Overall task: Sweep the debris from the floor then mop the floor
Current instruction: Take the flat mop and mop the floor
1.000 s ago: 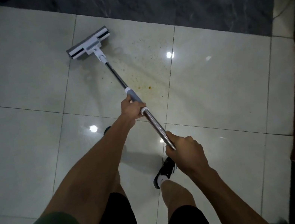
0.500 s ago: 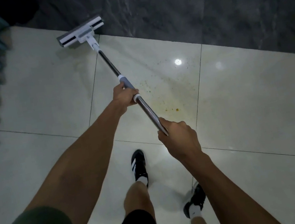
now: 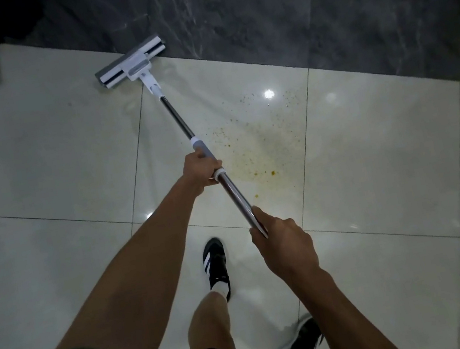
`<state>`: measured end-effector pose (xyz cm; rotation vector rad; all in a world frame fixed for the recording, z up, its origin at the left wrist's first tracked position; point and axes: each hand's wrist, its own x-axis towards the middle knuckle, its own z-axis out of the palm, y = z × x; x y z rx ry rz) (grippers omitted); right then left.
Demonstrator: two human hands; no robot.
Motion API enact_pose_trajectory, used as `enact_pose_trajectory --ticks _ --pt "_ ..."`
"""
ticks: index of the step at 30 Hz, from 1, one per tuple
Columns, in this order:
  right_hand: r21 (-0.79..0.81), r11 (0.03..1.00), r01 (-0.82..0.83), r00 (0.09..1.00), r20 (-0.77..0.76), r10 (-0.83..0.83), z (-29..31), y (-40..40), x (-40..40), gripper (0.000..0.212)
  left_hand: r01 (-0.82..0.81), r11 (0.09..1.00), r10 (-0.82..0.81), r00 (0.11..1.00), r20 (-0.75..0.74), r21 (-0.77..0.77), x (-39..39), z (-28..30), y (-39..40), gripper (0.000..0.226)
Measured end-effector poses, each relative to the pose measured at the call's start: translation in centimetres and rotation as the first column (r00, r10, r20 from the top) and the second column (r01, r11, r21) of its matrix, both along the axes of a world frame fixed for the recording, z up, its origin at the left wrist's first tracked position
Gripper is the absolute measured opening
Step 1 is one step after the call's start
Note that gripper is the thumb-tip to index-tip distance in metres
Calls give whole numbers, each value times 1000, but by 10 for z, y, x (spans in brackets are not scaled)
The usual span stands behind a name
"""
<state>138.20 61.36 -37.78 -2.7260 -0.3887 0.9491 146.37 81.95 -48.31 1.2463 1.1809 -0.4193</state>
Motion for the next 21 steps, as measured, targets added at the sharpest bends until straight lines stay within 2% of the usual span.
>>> enact_pose_trajectory --ticks 4,7,9,12,17,21 --pt "33 999 18 999 -33 -17 2 -38 -15 44 59 996 -54 996 -71 65 -11 2 -42 23" --pt "50 999 14 998 -61 -11 2 -84 -27 38 43 997 -37 995 -89 67 -27 3 -87 33" --pt "63 998 14 997 -78 -9 1 -119 -37 38 25 998 -18 995 -100 64 -40 0 -121 31" --pt "102 995 11 993 -119 1 -3 -177 -52 38 65 996 -61 996 -72 61 -59 -5 -173 19" --pt "118 993 -23 985 -165 42 -11 -287 -69 39 75 994 -70 996 -57 83 -90 -10 -280 30" --pt "117 993 -6 977 -212 31 -8 -392 -81 43 60 995 -53 995 -89 80 -111 -17 -381 16"
